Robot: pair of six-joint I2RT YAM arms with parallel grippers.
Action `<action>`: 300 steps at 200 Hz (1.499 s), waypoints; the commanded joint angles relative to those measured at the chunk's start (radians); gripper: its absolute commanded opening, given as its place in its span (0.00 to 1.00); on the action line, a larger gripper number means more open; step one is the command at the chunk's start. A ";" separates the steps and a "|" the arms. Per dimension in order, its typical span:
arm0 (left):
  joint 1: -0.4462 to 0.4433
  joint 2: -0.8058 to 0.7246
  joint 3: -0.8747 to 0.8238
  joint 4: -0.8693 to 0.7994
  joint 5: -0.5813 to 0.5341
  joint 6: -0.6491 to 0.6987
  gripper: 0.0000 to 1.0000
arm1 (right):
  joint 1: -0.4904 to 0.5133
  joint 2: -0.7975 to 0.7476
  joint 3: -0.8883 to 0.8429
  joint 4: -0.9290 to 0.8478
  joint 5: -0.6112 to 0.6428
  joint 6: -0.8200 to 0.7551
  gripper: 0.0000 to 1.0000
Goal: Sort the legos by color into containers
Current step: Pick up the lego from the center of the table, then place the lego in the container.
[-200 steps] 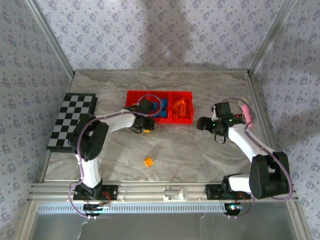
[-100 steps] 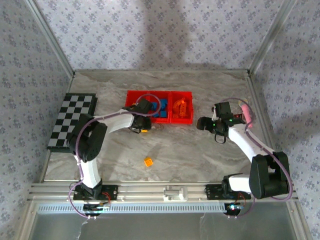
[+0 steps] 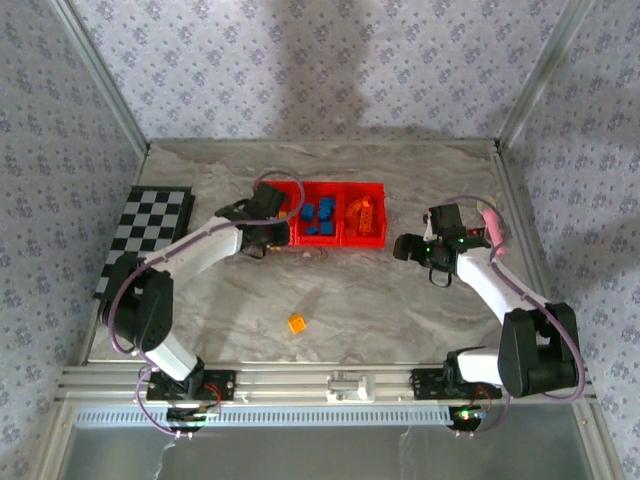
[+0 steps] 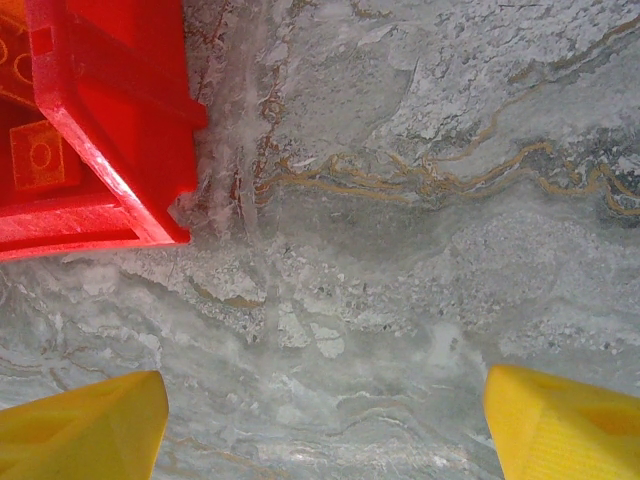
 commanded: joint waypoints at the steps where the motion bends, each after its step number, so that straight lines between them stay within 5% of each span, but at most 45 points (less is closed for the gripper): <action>1: 0.053 0.020 0.108 -0.057 -0.031 0.080 0.33 | 0.001 0.003 0.007 -0.002 -0.004 0.009 0.85; 74: 0.130 0.281 0.419 -0.100 0.008 0.156 0.32 | -0.006 -0.023 -0.002 -0.026 0.016 -0.002 0.85; 163: 0.142 0.489 0.564 -0.112 0.049 0.149 0.40 | -0.032 -0.044 -0.025 -0.034 0.002 -0.014 0.85; 232: 0.142 0.426 0.495 -0.061 0.080 0.159 0.59 | -0.041 -0.051 -0.030 -0.024 -0.001 -0.008 0.85; 300: 0.082 0.175 0.316 -0.021 0.040 0.188 0.79 | -0.038 -0.041 -0.029 -0.012 -0.008 0.003 0.85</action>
